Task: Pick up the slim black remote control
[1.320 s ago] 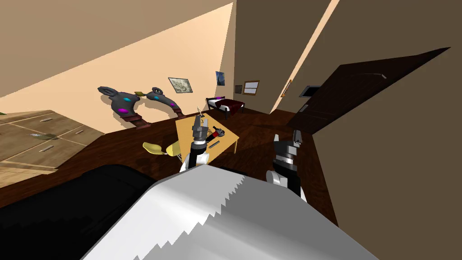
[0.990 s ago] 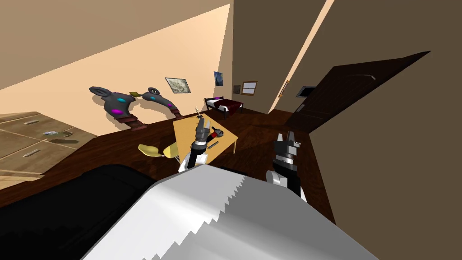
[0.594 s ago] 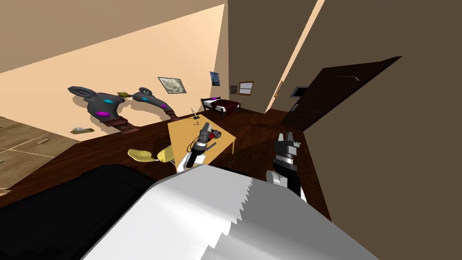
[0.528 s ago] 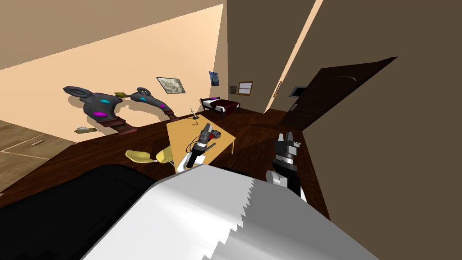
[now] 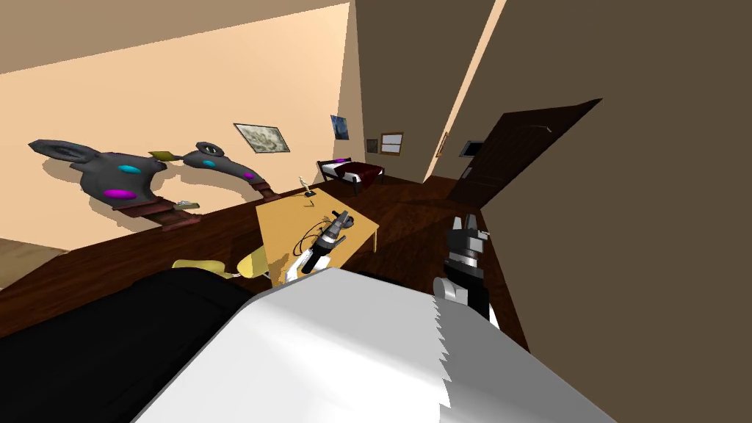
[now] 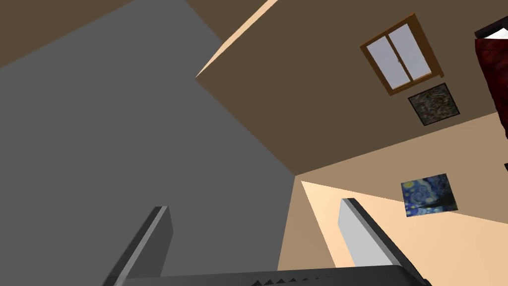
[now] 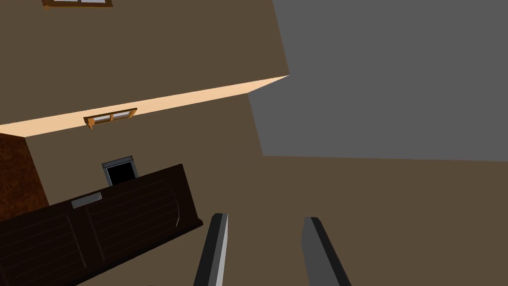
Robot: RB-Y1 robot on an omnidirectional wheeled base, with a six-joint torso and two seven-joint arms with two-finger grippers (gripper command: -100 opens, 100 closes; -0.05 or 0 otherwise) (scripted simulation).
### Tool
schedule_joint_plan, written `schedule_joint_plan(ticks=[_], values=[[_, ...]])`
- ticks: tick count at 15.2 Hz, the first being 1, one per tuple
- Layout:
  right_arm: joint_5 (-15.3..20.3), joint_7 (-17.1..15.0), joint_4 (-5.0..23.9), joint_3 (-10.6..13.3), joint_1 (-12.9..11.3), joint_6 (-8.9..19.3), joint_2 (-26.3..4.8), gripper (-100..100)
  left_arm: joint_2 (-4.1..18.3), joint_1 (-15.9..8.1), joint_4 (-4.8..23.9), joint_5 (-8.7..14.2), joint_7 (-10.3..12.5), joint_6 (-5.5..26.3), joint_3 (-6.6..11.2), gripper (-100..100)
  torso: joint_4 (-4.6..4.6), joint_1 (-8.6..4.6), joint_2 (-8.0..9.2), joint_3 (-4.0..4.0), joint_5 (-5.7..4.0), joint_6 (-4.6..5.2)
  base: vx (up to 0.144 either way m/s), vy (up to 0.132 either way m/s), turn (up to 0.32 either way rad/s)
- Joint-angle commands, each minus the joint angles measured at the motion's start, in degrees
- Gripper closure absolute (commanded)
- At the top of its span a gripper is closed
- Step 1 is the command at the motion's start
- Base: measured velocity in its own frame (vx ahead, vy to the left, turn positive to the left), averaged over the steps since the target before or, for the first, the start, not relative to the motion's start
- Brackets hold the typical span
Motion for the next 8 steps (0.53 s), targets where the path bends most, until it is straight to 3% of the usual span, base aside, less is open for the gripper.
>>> schedule_joint_plan(ticks=[1, 2, 3, 5, 6, 8], values=[[0.0, 0.0, 0.0, 0.0, 0.0, 0.0, 0.0, 0, 1.7, 0.2, 2.9, -1.6, -0.3, -0.6, -0.05, -100, 0.0, 0.0, 0.0, 0.0, 0.0, 0.0, 0.041, -0.004, -0.133], [0.0, 0.0, 0.0, 0.0, 0.0, 0.0, 0.0, 0, 1.7, 0.2, 3.5, -1.6, -0.3, -0.6, -0.05, -100, 0.0, -0.01, 0.0, 0.0, 0.0, 0.03, 0.042, -0.001, -0.144], [0.0, 0.0, 0.0, 0.0, 0.0, 0.0, 0.0, 0, 3.2, 0.2, 5.0, -3.0, -0.4, -1.1, 0.06, -100, 0.0, -0.01, 0.01, 0.01, 0.0, 0.02, 0.055, 0.001, -0.188], [0.0, 0.0, 0.0, 0.0, 0.0, 0.0, 0.0, 0, 3.2, 0.2, 6.5, -3.0, -0.4, -1.1, 0.06, -100, -0.01, -0.01, -0.04, -0.02, 0.0, 0.02, 0.048, -0.001, -0.094], [0.0, 0.0, 0.0, 0.0, 0.0, 0.0, 0.0, 0, 4.8, 0.2, 8.2, -4.4, -0.6, -1.6, 0.16, -100, 0.0, -0.01, -0.01, 0.0, 0.0, 0.0, 0.04, -0.003, -0.107], [0.0, 0.0, 0.0, 0.0, 0.0, 0.0, 0.0, 0, 4.8, 0.2, 9.7, -4.4, -0.6, -1.6, 0.16, -100, 0.0, -0.02, 0.0, 0.01, -0.01, 0.02, 0.041, 0.001, -0.108]])
